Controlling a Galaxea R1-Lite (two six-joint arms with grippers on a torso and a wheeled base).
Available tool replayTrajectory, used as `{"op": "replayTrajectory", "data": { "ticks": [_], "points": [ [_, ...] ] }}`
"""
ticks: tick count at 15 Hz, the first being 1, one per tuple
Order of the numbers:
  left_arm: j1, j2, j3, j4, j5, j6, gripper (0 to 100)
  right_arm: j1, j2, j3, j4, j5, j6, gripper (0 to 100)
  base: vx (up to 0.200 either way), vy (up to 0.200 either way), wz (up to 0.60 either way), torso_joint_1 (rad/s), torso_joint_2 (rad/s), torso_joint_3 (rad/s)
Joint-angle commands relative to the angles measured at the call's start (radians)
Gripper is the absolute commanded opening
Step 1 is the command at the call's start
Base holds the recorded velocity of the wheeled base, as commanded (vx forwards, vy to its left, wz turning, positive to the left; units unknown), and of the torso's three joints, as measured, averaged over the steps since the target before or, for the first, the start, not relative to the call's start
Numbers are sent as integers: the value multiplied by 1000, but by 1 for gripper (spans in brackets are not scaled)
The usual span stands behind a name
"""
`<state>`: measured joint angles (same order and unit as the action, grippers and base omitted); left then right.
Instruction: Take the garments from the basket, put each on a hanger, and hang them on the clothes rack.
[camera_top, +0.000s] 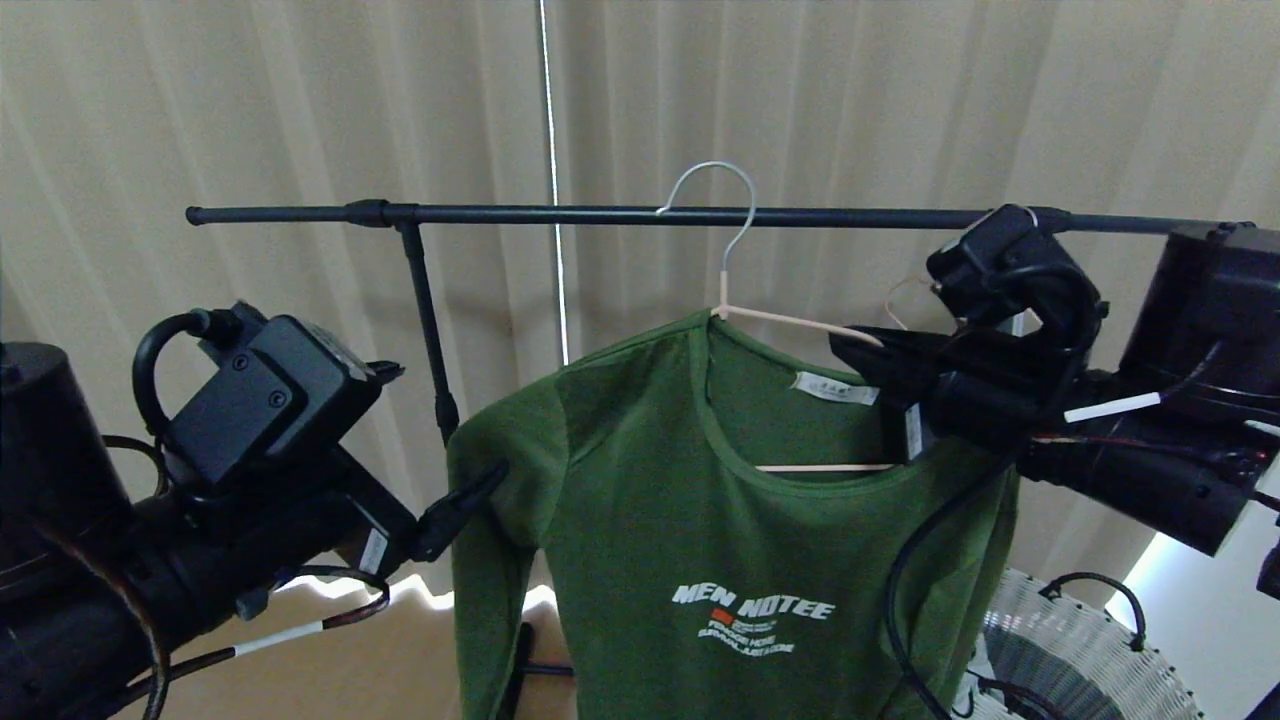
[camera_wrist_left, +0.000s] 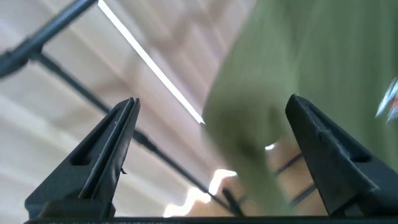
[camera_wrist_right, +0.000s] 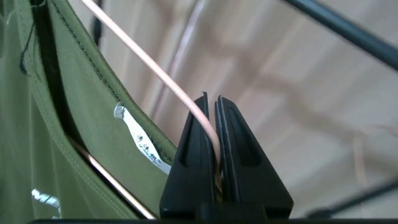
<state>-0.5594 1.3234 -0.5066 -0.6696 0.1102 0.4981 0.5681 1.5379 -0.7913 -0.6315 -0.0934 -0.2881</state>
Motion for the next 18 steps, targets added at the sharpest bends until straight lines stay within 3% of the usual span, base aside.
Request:
{"op": "replayTrajectory", "data": {
  "ticks": [1, 4, 6, 8, 15, 16, 18],
  "points": [
    [44, -29, 53, -1, -1, 8, 100, -27, -58, 7, -1, 3, 3, 0, 0, 0, 0, 0, 0, 0],
    [62, -20, 88, -1, -18, 2, 100, -27, -71, 1, -2, 4, 7, 0, 0, 0, 0, 0, 0, 0],
    [87, -15, 86, -1, -116, -3, 100, -27, -79, -3, -4, 8, 7, 0, 0, 0, 0, 0, 0, 0],
    [122, 3, 76, -1, -158, -4, 100, -22, -90, -3, -2, 12, 7, 0, 0, 0, 0, 0, 0, 0],
    [161, 77, 19, -1, -158, 7, 100, -10, -134, 4, -1, 54, 7, 0, 0, 0, 0, 0, 0, 0],
    [159, 79, 14, -1, -159, 8, 0, -5, -137, 4, -1, 58, 7, 0, 0, 0, 0, 0, 0, 0],
    [157, 80, 13, -1, -159, 10, 0, -2, -137, 4, -1, 58, 7, 0, 0, 0, 0, 0, 0, 0]
  ]
}}
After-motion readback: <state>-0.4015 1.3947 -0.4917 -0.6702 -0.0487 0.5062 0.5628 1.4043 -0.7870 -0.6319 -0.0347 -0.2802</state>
